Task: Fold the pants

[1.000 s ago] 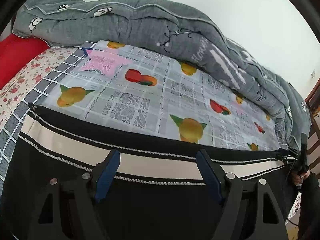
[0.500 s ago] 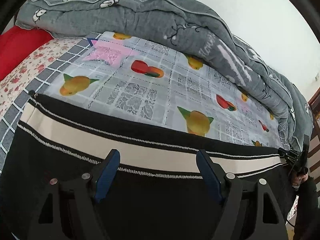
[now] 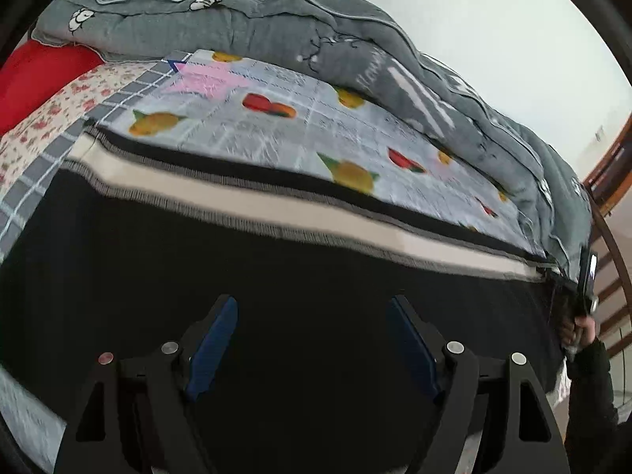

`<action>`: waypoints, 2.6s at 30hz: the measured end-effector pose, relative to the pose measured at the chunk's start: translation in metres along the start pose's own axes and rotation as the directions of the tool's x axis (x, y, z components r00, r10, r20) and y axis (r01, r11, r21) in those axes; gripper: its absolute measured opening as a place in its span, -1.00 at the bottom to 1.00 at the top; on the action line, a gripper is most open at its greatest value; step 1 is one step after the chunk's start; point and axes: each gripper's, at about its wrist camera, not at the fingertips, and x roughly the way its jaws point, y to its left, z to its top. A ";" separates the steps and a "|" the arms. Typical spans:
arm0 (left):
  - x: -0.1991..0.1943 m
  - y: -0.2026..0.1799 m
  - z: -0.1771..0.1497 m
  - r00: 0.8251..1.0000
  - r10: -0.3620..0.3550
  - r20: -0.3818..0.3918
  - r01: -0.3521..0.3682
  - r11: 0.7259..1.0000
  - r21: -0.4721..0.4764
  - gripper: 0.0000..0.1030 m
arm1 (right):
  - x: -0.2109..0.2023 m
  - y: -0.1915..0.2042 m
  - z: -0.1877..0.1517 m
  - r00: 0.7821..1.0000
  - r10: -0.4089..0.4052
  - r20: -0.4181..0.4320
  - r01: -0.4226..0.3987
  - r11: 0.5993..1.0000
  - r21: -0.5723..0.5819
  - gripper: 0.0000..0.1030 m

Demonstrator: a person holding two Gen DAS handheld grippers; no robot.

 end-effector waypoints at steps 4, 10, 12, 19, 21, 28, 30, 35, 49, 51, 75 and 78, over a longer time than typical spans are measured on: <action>-0.028 0.003 -0.035 0.999 -0.027 0.042 0.028 0.999 -0.037 0.50 | -0.038 0.000 -0.005 0.997 0.040 0.073 -0.047 0.993 0.106 0.01; -0.046 0.025 -0.080 0.992 -0.073 0.099 0.088 0.983 -0.160 0.50 | -0.063 0.033 -0.019 0.995 0.082 0.056 -0.089 0.986 0.142 0.09; -0.052 0.038 -0.091 0.989 -0.066 0.130 0.094 0.971 -0.219 0.50 | -0.067 0.047 -0.023 0.996 0.083 0.046 -0.088 0.986 0.139 0.09; -0.063 0.114 -0.103 0.982 0.102 0.159 -0.024 0.902 -0.431 0.47 | -0.101 0.081 -0.034 0.992 0.111 0.057 -0.117 0.987 0.114 0.09; -0.067 0.135 -0.097 0.978 0.074 0.194 0.028 0.879 -0.477 0.47 | -0.109 0.087 -0.039 0.991 0.119 0.060 -0.126 0.985 0.117 0.09; -0.064 0.180 -0.065 0.948 0.053 0.313 0.130 0.836 -0.533 0.31 | -0.124 0.087 -0.064 0.992 0.127 0.026 -0.130 0.972 0.193 0.09; -0.060 0.185 -0.053 0.948 0.055 0.313 0.133 0.826 -0.547 0.19 | -0.126 0.087 -0.073 0.996 0.091 0.002 -0.090 0.981 0.173 0.09; -0.048 0.190 -0.037 0.958 0.126 0.259 0.058 0.795 -0.603 -0.66 | -0.137 0.079 -0.090 0.999 0.052 -0.003 -0.051 0.983 0.174 0.09; -0.063 -0.038 0.020 0.871 0.341 0.354 -0.346 0.937 -0.052 -0.82 | -0.157 0.062 -0.132 0.997 -0.004 0.080 -0.002 0.997 0.072 0.09; -0.059 -0.082 0.018 0.885 0.288 0.365 -0.326 0.944 0.045 -0.82 | -0.165 0.057 -0.139 0.994 -0.015 0.110 0.010 0.999 0.050 0.09; -0.015 -0.216 -0.124 0.986 -0.167 -0.028 0.165 0.913 0.373 0.34 | -0.174 0.042 -0.158 0.968 0.192 0.163 -0.222 0.957 0.187 0.09; -0.038 -0.166 -0.126 0.992 -0.124 0.031 0.110 0.954 0.278 0.34 | -0.168 0.067 -0.138 0.931 0.320 0.175 -0.350 0.919 0.182 0.09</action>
